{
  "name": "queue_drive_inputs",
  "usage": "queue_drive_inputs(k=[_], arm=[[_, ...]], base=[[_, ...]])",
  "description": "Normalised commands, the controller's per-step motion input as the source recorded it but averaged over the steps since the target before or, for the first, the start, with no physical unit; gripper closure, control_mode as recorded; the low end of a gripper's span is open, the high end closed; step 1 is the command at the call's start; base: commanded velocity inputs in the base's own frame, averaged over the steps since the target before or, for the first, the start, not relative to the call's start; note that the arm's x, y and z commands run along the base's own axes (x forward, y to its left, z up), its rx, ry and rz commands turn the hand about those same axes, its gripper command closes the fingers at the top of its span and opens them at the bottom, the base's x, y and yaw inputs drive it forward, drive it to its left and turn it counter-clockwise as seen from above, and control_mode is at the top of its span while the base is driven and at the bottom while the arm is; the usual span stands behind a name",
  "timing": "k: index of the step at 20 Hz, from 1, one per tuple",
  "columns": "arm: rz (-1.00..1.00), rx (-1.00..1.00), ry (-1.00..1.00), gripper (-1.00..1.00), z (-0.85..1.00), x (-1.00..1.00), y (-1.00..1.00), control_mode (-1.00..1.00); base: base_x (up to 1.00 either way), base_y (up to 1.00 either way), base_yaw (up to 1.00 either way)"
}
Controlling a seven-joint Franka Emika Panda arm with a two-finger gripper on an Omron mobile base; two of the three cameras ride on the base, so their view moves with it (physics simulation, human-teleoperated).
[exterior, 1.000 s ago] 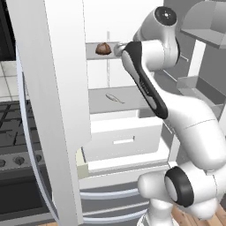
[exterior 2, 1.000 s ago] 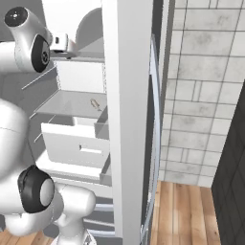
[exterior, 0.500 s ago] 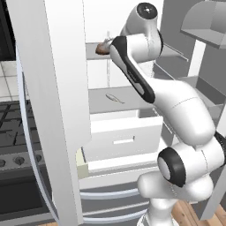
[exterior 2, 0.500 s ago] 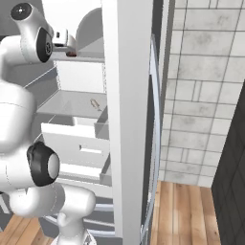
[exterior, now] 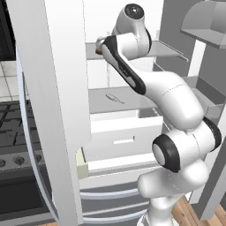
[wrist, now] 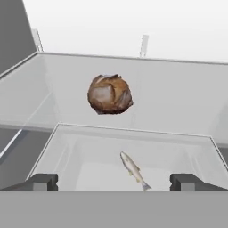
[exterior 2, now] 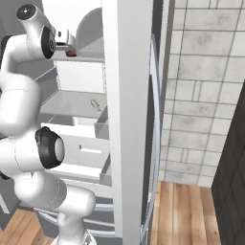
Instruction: Place the condiment bottle and condiment bottle from the counter to the top shelf of the fridge. If the existing items in the fridge are on the top shelf, move them to other shelves.
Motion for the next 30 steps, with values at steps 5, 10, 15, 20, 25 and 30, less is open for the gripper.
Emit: queue_drive_inputs(k=[5, 10, 15, 20, 25, 30], arm=[[0.00, 0.00, 0.06, -1.00, -0.08, 0.01, 0.00, -1.00], [0.00, 0.00, 0.06, -1.00, -0.05, 0.00, 0.00, -1.00], [0.00, 0.00, 0.02, -1.00, -0.04, 0.08, 0.00, -1.00], [0.00, 0.00, 0.00, -1.00, -0.03, 0.15, 0.00, -1.00], [0.00, 0.00, 0.02, -1.00, -0.10, 0.20, 0.00, -1.00], [-0.01, 0.01, 0.00, -1.00, -0.12, 0.22, 0.03, -1.00]], base=[[0.00, 0.00, 0.00], [0.00, 0.00, 0.00], [0.00, 0.00, 0.00], [0.00, 0.00, 0.00], [0.00, 0.00, 0.00], [0.00, 0.00, 0.00]])
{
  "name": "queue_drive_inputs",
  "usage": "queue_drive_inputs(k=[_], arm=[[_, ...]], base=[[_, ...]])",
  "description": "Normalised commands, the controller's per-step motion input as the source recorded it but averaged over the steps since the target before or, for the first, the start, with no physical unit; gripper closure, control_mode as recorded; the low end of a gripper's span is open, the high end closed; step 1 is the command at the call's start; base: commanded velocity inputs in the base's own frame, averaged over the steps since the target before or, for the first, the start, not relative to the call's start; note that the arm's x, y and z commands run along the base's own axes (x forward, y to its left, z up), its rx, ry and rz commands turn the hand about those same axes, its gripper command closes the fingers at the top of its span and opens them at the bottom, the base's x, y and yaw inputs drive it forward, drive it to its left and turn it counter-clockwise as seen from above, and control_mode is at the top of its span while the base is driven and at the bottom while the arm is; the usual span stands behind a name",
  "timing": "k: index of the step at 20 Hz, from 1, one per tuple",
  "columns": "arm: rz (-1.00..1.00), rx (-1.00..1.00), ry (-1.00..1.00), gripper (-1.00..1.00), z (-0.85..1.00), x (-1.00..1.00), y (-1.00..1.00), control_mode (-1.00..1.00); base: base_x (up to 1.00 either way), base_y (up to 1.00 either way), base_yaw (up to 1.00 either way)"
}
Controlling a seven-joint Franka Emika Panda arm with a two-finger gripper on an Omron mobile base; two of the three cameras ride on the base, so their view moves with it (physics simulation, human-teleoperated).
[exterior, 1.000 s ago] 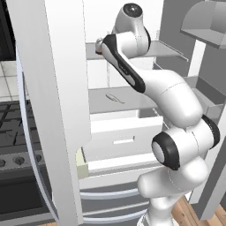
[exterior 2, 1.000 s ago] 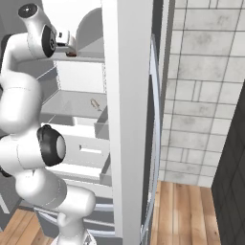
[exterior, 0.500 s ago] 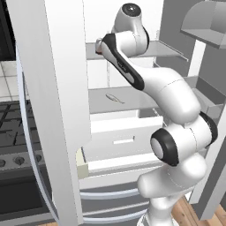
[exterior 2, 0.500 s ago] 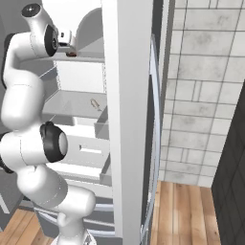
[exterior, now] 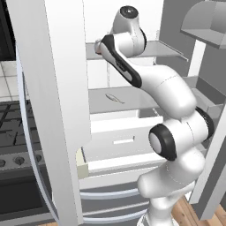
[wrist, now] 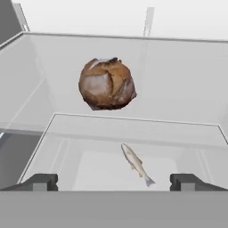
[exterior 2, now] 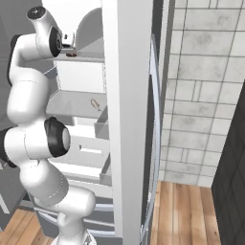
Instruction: Place the condiment bottle and condiment bottle from the counter to the top shelf of the fridge. If the existing items in the fridge are on the top shelf, move them to other shelves.
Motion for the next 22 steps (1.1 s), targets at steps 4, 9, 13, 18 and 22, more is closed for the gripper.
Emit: queue_drive_inputs(k=[4, 9, 13, 18, 22], arm=[[-0.02, 0.03, 0.00, -1.00, -0.11, 0.19, 0.14, -1.00], [-0.02, 0.06, 0.00, -1.00, -0.09, 0.20, 0.15, -1.00], [-0.01, 0.08, 0.00, -1.00, -0.11, 0.27, 0.08, -1.00], [0.00, 0.02, 0.00, -1.00, -0.06, 0.35, 0.00, -1.00], [0.00, 0.00, 0.00, -1.00, -0.01, 0.38, 0.00, -1.00]], base=[[0.00, 0.00, 0.00], [0.00, 0.00, 0.00], [0.00, 0.00, 0.00], [0.00, 0.00, 0.00], [0.00, 0.00, 0.00]])
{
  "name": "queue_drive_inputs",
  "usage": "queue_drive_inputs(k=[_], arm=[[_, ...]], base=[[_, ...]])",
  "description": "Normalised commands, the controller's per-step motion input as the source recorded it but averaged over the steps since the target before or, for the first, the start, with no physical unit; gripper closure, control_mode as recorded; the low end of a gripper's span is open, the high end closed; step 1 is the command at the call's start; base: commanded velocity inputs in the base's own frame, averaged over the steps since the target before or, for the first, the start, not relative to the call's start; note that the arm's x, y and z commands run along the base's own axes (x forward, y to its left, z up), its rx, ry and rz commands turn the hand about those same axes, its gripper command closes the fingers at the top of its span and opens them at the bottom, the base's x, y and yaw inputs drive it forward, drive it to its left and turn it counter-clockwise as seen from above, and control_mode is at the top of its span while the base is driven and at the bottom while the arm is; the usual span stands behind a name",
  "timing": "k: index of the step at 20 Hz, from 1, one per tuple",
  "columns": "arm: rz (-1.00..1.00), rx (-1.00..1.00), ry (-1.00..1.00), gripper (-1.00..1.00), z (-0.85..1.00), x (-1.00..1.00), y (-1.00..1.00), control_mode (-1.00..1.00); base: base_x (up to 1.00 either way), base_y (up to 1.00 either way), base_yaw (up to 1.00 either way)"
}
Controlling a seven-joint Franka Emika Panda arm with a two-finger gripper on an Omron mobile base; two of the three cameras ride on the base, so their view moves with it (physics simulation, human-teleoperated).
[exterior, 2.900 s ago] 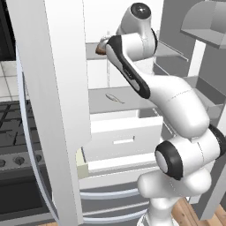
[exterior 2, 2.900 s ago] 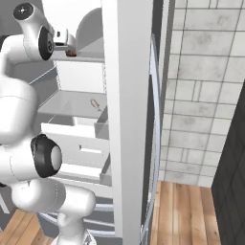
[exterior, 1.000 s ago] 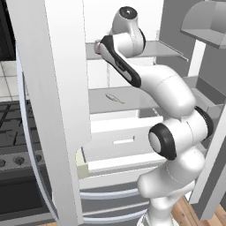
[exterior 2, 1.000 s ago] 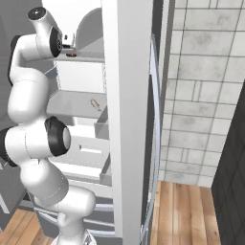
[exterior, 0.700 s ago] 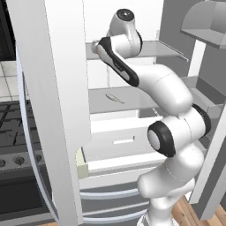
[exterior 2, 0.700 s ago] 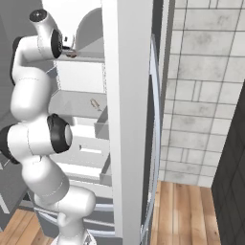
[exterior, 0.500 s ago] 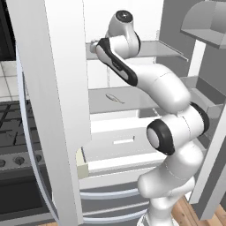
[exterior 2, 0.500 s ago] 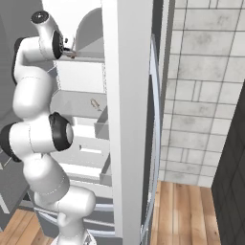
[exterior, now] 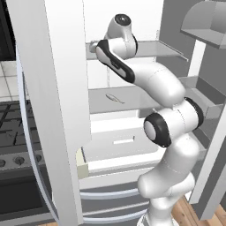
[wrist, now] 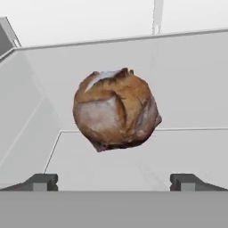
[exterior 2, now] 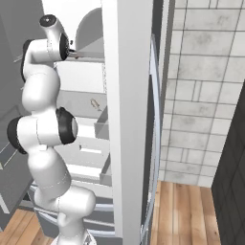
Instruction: Place the condiment bottle and condiment bottle from the counter to the top shelf of the fridge. If the existing items in the fridge are on the top shelf, move them to other shelves.
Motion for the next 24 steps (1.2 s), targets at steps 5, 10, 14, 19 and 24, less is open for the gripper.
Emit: queue_drive_inputs(k=[5, 10, 14, 19, 24], arm=[[0.00, 0.00, 0.00, -1.00, 0.00, 0.40, 0.04, -1.00], [0.00, 0.00, 0.00, -1.00, 0.00, 0.37, 0.07, -1.00], [0.00, 0.00, 0.00, -1.00, 0.00, 0.35, 0.03, -1.00], [0.00, 0.00, 0.00, -1.00, -0.08, 0.30, 0.00, -1.00], [0.00, 0.00, 0.00, 1.00, -0.15, 0.13, 0.00, -1.00]], base=[[0.00, 0.00, 0.00], [0.00, 0.00, 0.00], [0.00, 0.00, 0.00], [0.00, 0.00, 0.00], [0.00, 0.00, 0.00]])
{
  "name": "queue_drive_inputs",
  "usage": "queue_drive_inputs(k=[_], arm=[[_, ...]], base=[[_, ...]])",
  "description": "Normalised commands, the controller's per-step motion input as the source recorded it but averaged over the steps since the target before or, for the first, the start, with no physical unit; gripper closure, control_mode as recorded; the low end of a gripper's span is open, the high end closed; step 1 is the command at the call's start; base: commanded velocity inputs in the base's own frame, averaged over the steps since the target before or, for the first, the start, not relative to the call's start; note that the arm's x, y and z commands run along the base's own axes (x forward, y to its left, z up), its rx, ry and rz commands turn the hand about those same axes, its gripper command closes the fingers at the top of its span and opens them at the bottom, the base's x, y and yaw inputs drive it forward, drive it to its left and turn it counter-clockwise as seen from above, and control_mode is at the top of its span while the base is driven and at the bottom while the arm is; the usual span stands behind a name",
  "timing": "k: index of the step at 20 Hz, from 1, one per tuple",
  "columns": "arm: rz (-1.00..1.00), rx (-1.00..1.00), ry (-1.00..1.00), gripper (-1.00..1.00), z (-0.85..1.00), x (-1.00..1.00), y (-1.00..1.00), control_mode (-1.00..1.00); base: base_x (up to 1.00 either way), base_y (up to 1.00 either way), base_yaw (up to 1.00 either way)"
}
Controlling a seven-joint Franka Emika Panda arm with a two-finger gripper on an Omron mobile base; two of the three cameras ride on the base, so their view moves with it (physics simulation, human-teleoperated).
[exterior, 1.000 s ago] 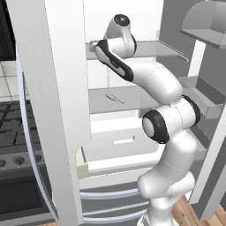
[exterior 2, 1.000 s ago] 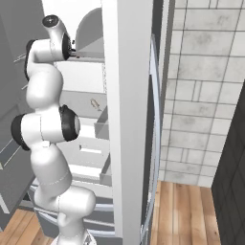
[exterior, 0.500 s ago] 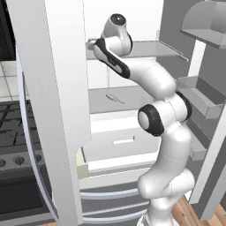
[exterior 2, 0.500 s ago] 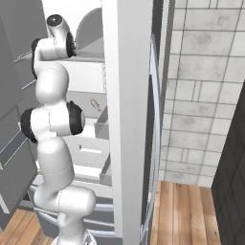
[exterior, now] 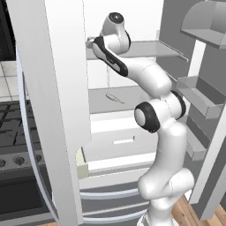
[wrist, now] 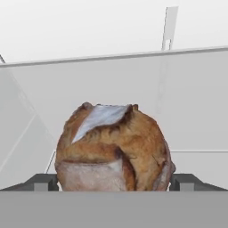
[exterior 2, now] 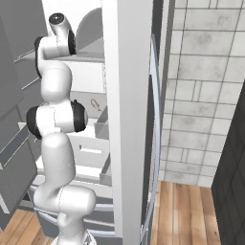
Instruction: Place the condiment bottle and condiment bottle from the counter to the top shelf of the fridge. If the existing items in the fridge are on the top shelf, move them to other shelves.
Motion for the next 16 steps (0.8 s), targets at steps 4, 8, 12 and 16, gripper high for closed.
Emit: queue_drive_inputs(k=[4, 8, 12, 16], arm=[[0.00, 0.00, 0.00, 1.00, 0.00, -0.01, 0.00, -1.00], [0.00, 0.00, -0.02, 1.00, 0.00, -0.17, 0.00, -1.00], [0.00, 0.00, -0.10, 1.00, 0.00, -0.43, 0.00, -1.00], [0.00, 0.00, -0.25, 1.00, 0.00, -0.68, 0.02, -1.00]], base=[[0.00, 0.00, 0.00], [0.00, 0.00, 0.00], [0.00, 0.00, 0.00], [0.00, 0.00, 0.00]])
